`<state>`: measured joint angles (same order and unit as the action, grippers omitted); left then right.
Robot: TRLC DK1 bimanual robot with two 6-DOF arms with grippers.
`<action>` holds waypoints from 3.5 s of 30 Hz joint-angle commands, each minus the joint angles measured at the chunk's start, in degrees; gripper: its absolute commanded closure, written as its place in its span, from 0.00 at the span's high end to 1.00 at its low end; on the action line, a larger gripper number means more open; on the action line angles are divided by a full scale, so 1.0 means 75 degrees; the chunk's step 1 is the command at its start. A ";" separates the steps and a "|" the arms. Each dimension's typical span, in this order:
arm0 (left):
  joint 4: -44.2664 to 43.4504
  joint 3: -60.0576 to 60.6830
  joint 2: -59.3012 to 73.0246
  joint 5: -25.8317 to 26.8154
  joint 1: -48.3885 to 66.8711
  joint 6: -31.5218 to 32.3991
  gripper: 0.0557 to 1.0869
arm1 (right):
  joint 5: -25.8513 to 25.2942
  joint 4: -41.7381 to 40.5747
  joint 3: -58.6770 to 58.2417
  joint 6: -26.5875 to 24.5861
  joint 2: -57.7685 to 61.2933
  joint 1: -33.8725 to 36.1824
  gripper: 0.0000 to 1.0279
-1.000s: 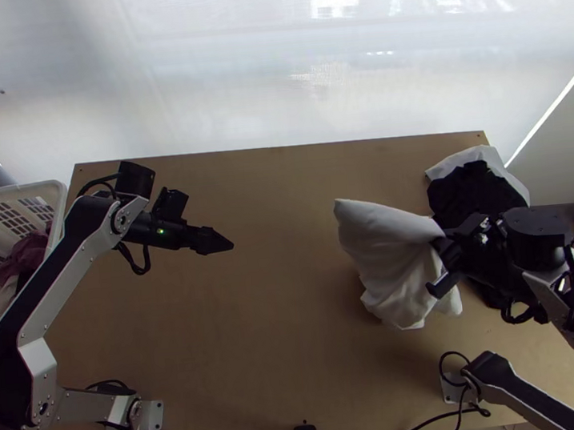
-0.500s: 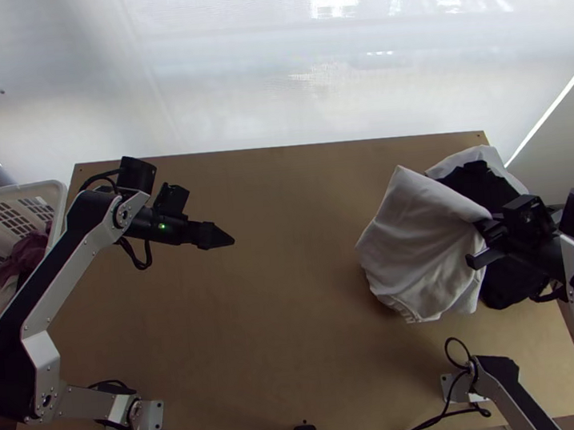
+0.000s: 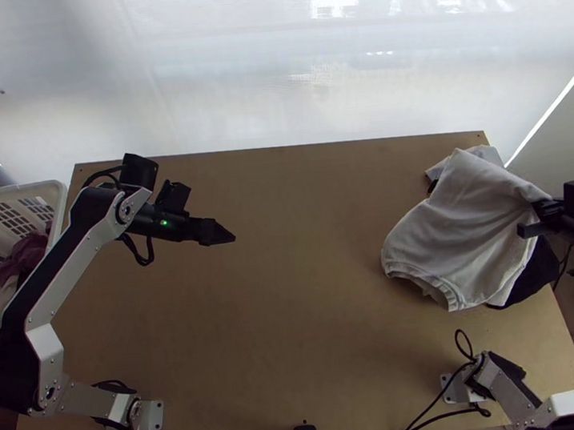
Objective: Fold the t-shirt
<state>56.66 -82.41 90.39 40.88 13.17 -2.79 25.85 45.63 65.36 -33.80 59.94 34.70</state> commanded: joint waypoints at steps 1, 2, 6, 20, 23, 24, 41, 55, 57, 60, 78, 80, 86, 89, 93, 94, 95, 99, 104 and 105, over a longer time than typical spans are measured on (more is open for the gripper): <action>0.0015 -0.0109 0.0077 0.0010 0.0002 -0.0015 0.95 | 0.0152 -0.0763 0.0027 -0.0216 0.0937 0.1397 0.02; 0.0027 -0.0109 0.0077 0.0010 -0.0010 -0.0015 0.95 | 0.0175 -0.0880 0.0051 -0.0216 0.1090 0.1573 0.02; 0.0039 -0.0098 0.0077 -0.0002 -0.0010 -0.0027 0.95 | 0.0198 -0.1232 0.0074 -0.0216 0.1722 0.2053 0.03; 0.0097 0.0008 0.0018 -0.0002 -0.0103 -0.0085 0.95 | 0.0093 -0.2791 -0.1051 -0.0520 0.4101 0.2686 0.03; 0.0121 0.0043 0.0007 -0.0002 -0.0150 -0.0097 0.95 | 0.0081 -0.2908 -0.1215 -0.0520 0.4394 0.2604 0.03; 0.0109 0.0043 0.0007 -0.0002 -0.0150 -0.0097 0.95 | 0.0081 -0.2978 -0.1274 -0.0485 0.4465 0.2534 0.03; 0.0121 0.0242 -0.0263 -0.0002 -0.0150 -0.0109 0.95 | -0.0388 -0.3166 -0.1473 -0.0239 0.3902 0.2370 0.96; -0.0161 0.0254 -0.0954 -0.0986 -0.0314 -0.0167 0.95 | -0.0188 -0.1044 -0.0406 -0.0181 0.0750 0.2229 0.96; -0.0629 0.0324 -0.1423 -0.1924 -0.0197 -0.0167 0.95 | -0.0188 -0.1162 -0.0395 -0.0181 0.0105 0.2147 0.96; -0.1063 0.0359 -0.1997 -0.2838 -0.0057 -0.0085 0.95 | -0.0200 -0.1197 -0.0348 0.0054 -0.0738 0.1596 0.96; -0.4965 0.4871 -0.7528 -0.5158 -0.0420 0.0067 0.95 | -0.4993 -0.4173 -0.3031 0.0722 -0.3844 -0.5283 0.96; -0.5340 0.5480 -0.8056 -0.5158 -0.0654 0.0067 0.95 | -0.5192 -0.4771 -0.3430 0.0687 -0.3973 -0.5599 0.96; -0.6758 0.7660 -0.9568 -0.5158 -0.1100 -0.0613 0.95 | -0.5497 -0.5802 -0.4801 0.0675 -0.4512 -0.6736 0.96; -0.7204 0.8539 -1.0153 -0.5158 -0.1135 -0.0800 0.95 | -0.5790 -0.6400 -0.5574 0.0593 -0.4828 -0.7591 0.96; -0.7614 0.9394 -1.0681 -0.5076 -0.1123 -0.0859 0.95 | -0.5790 -0.7548 -0.6559 0.0429 -0.4957 -0.7896 0.96; -0.7661 0.9535 -1.0775 -0.5053 -0.1123 -0.0917 0.95 | -0.5790 -0.7748 -0.6735 0.0394 -0.4945 -0.7943 0.96; -0.7708 0.9652 -1.0857 -0.5053 -0.1123 -0.1093 0.95 | -0.5790 -0.7865 -0.6887 0.0347 -0.4957 -0.8001 0.96; -0.8118 1.0332 -1.1513 -0.5041 -0.1193 -0.1492 0.95 | -0.5790 -0.8134 -0.7297 0.0300 -0.5168 -0.8154 0.96; -0.7614 1.0391 -1.1747 -0.4830 -0.1193 -0.1527 0.95 | -0.5778 -0.8310 -0.7918 0.0370 -0.5555 -0.8130 0.96; -0.7426 1.0391 -1.1747 -0.4830 -0.1205 -0.1550 0.95 | -0.5766 -0.8158 -0.7930 0.0487 -0.5602 -0.8095 0.96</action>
<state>-1.21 -8.10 5.91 3.60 4.54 -12.80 -17.28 -13.82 11.70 -31.14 21.12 -25.06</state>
